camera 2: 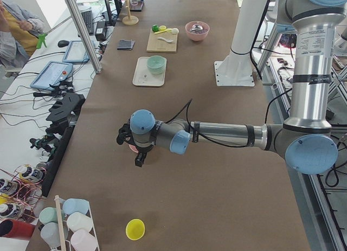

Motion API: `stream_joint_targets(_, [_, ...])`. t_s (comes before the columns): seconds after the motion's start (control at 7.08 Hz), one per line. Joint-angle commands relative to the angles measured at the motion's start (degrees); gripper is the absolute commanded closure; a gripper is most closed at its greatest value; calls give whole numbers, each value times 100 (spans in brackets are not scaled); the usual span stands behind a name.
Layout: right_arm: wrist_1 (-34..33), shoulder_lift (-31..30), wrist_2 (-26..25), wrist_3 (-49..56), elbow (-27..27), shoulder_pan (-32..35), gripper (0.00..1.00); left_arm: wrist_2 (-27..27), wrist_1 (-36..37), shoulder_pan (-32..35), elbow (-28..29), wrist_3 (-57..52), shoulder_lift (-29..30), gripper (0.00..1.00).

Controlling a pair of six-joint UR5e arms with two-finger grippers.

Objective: Stack pink bowl on green and place spoon

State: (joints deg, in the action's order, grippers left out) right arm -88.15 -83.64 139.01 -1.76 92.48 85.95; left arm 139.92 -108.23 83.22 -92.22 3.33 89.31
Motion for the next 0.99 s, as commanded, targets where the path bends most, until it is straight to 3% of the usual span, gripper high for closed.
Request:
stream_joint_targets(0.0, [17, -20, -6, -17, -37, -43, 0, -17, -67, -78, -24, -52, -2, 2])
stream_joint_targets(0.85, [8, 6, 21, -53, -11, -113, 0, -70, -84, -148, -6, -17, -72, 2])
